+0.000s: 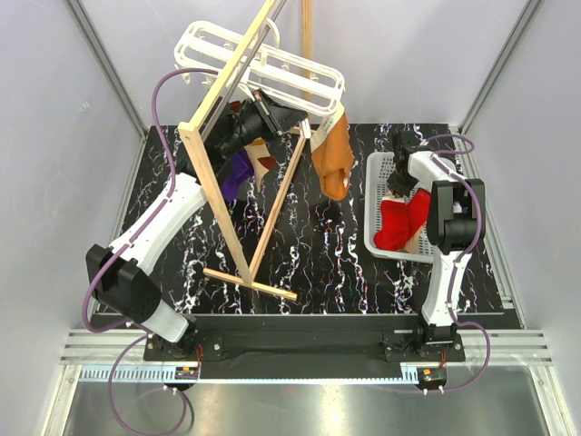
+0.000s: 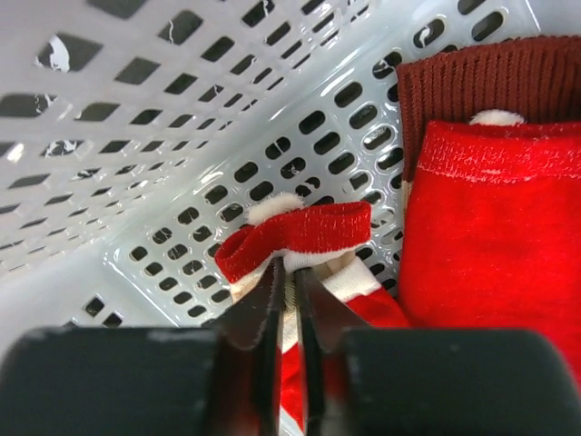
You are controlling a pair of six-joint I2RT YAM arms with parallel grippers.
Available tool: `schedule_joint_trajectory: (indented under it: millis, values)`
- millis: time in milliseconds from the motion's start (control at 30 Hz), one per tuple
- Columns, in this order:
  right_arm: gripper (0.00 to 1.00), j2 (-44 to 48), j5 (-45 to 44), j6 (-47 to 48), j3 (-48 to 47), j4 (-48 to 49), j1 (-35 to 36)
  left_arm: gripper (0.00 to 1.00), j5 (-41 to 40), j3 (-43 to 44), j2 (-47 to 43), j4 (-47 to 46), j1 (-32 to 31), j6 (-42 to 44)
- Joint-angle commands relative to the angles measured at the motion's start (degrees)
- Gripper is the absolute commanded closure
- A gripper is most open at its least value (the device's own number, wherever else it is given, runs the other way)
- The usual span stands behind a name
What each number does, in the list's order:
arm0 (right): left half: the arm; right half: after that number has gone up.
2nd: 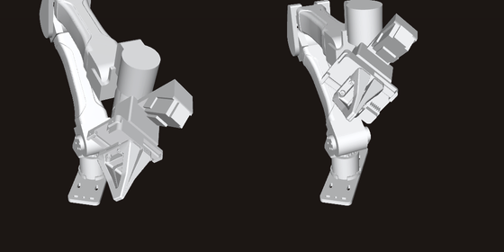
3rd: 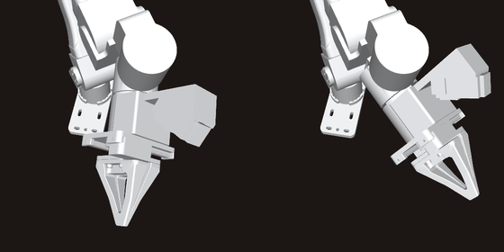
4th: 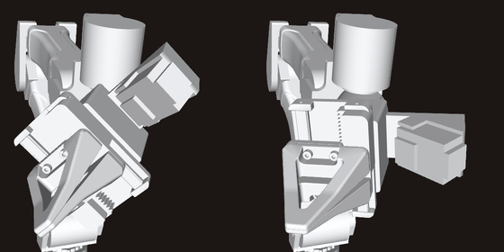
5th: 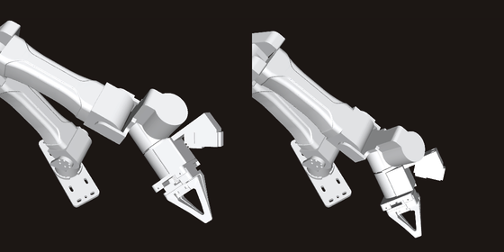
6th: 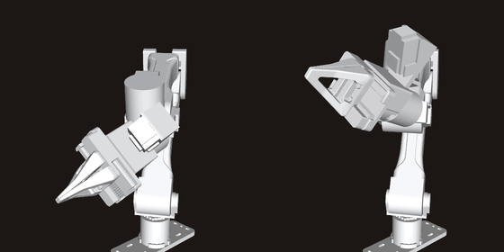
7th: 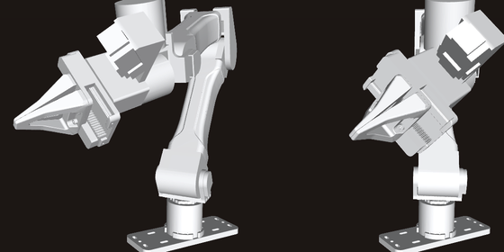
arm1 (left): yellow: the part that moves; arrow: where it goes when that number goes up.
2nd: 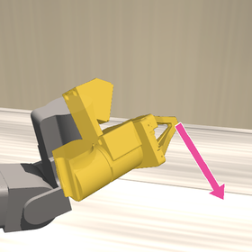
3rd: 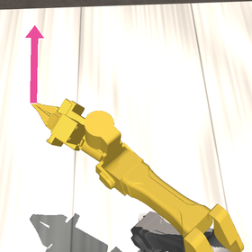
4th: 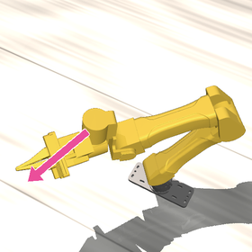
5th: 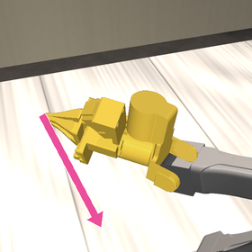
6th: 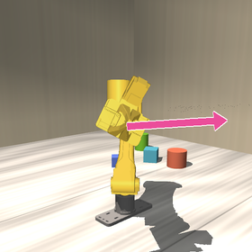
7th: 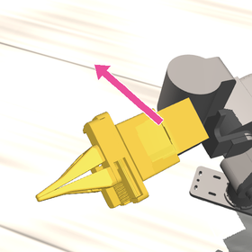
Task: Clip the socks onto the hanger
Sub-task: Clamp the sock onto the hanger.
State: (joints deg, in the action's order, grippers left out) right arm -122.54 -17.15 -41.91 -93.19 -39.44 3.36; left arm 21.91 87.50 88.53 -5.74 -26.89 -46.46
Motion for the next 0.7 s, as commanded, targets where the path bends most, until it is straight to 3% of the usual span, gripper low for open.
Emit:
schedule_joint_trajectory:
  millis: [0, 100, 300, 500, 667]
  values:
    - [0.89, 4.23, -2.36, 1.04, 0.81, 0.68, -0.19, 1.0, 0.5, -0.93, -1.7, -0.85, 0.53, -0.12]
    - [1.0, 6.96, -2.28, 4.02, -0.24, -1.16, -0.19, 1.0, 0.59, -0.84, -1.7, -0.86, 0.53, -0.04]
    - [1.0, 19.78, 6.05, 13.16, 6.69, 4.27, -0.1, 1.0, 0.59, -0.93, -1.7, -1.03, 0.44, -0.21]
    - [1.0, 34.19, 22.75, 24.06, 15.13, 9.64, -0.1, 1.0, 0.68, -0.84, -1.61, -1.03, 0.53, -0.3]
    - [1.0, 43.42, 41.64, 31.08, 19.53, 12.37, 0.33, 1.0, 0.76, -0.84, -1.43, -1.21, 0.61, -0.56]
